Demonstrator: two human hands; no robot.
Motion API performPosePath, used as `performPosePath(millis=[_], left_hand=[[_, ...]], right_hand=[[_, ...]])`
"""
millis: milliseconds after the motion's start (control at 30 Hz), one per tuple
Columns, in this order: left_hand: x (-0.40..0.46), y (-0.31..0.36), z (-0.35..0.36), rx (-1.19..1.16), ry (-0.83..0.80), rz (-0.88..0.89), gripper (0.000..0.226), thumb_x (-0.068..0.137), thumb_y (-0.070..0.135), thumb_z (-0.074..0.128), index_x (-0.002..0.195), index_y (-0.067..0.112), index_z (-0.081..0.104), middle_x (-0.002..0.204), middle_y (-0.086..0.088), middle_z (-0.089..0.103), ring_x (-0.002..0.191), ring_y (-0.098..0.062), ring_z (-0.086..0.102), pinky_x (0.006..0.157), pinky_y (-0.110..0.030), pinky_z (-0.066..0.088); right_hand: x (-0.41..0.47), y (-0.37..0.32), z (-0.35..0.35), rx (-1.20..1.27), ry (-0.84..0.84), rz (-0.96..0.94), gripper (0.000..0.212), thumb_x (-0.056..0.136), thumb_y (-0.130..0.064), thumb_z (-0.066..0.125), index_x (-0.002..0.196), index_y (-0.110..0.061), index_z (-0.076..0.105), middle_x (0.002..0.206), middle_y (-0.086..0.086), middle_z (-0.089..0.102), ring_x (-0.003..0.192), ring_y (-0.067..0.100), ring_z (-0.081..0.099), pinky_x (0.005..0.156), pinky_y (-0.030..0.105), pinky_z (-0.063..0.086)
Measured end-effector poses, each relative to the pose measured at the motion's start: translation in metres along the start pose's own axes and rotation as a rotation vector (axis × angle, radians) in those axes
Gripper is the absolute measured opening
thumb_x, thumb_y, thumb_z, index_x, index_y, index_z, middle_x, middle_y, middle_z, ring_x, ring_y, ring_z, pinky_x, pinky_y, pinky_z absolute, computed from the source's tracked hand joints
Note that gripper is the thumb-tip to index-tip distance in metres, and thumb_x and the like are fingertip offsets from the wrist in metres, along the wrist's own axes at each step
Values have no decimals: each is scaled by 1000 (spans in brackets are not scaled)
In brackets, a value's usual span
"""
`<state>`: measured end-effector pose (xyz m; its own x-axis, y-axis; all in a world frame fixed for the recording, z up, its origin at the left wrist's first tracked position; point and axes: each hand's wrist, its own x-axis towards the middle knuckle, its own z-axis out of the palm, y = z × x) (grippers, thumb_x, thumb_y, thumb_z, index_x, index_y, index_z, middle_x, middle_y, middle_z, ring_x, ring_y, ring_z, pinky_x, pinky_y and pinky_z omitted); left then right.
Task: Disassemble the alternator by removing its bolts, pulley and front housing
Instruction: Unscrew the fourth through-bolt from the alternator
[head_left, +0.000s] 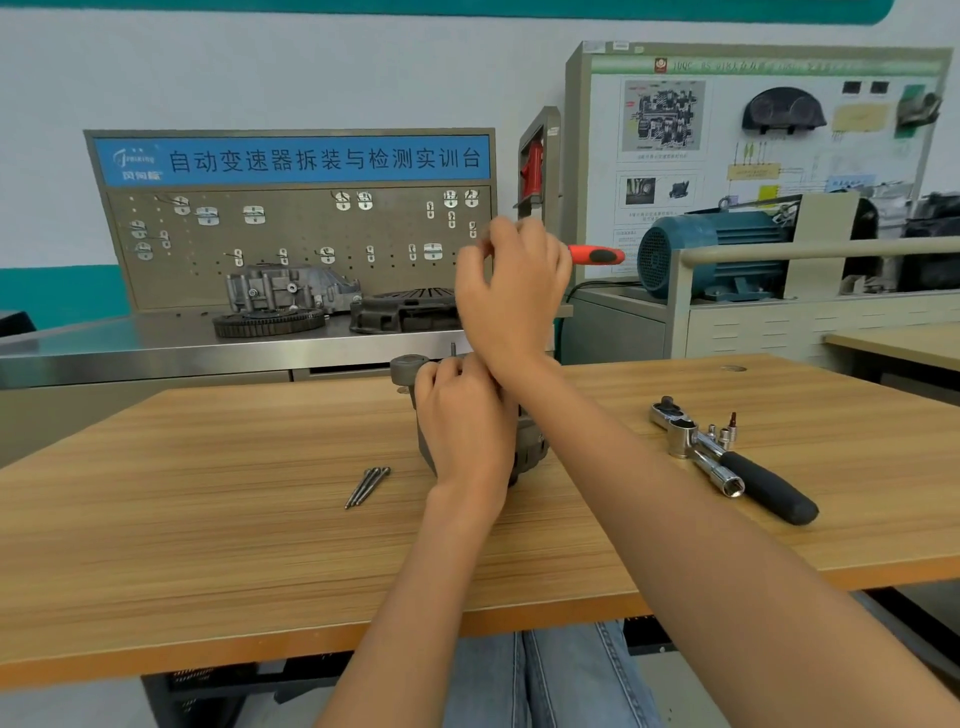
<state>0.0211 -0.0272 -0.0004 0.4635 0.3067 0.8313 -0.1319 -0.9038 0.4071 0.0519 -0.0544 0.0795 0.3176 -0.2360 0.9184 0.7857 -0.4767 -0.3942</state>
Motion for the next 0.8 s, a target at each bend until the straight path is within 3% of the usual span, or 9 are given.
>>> performPosePath(millis=[133, 233, 300, 400, 500, 567, 700, 800], left_hand=[[0, -2, 4, 2, 28, 5, 20, 88, 21, 59, 84, 2, 65, 82, -13, 66, 83, -28, 55, 89, -30, 30], [0, -2, 4, 1, 55, 17, 27, 90, 29, 59, 82, 4, 65, 79, -10, 66, 81, -25, 55, 89, -29, 30], [-1, -2, 3, 12, 57, 25, 28, 91, 31, 58, 83, 5, 65, 79, -8, 65, 80, -22, 55, 89, -28, 29], [0, -3, 3, 22, 48, 25, 29, 92, 33, 56, 87, 6, 65, 82, -6, 66, 82, -21, 55, 90, -27, 28], [0, -2, 2, 18, 30, 15, 28, 92, 31, 56, 88, 5, 65, 84, -7, 66, 84, -22, 55, 90, -27, 28], [-1, -1, 0, 1, 15, 2, 23, 90, 24, 57, 86, 3, 64, 83, -10, 66, 83, -26, 55, 90, -29, 30], [0, 0, -2, 13, -27, 9, 11, 82, 2, 52, 75, 2, 61, 74, -16, 64, 78, -31, 55, 86, -31, 31], [0, 0, -3, 18, -16, 14, 14, 77, -4, 51, 71, 2, 62, 70, -16, 63, 75, -31, 55, 82, -31, 31]], right_hand=[[13, -8, -4, 395, -129, 255, 32, 82, -25, 34, 52, -14, 37, 57, -2, 38, 61, 13, 37, 70, 31, 34], [24, -7, -6, 666, -199, 469, 44, 93, -14, 37, 48, -12, 37, 50, 1, 36, 50, 10, 36, 53, 17, 35], [30, -5, -5, 774, -259, 567, 46, 94, -12, 35, 48, -13, 37, 48, 1, 38, 48, 8, 40, 56, 11, 39], [34, -7, -4, 843, -288, 630, 45, 94, -12, 34, 49, -13, 37, 46, 1, 40, 46, 6, 44, 67, 18, 39], [28, -7, -4, 735, -270, 592, 45, 94, -14, 35, 50, -12, 40, 53, 0, 44, 54, 4, 45, 60, 13, 35], [19, -7, -3, 615, -233, 452, 41, 93, -12, 38, 53, -13, 41, 56, -2, 42, 53, 3, 41, 57, 15, 37], [3, -1, 3, -82, -118, -3, 17, 86, -18, 46, 69, -16, 48, 76, -3, 46, 75, 13, 41, 83, 31, 34], [-2, 0, 6, -365, -67, -84, 21, 80, -24, 45, 86, -10, 58, 87, 4, 52, 87, 21, 45, 98, 38, 31]])
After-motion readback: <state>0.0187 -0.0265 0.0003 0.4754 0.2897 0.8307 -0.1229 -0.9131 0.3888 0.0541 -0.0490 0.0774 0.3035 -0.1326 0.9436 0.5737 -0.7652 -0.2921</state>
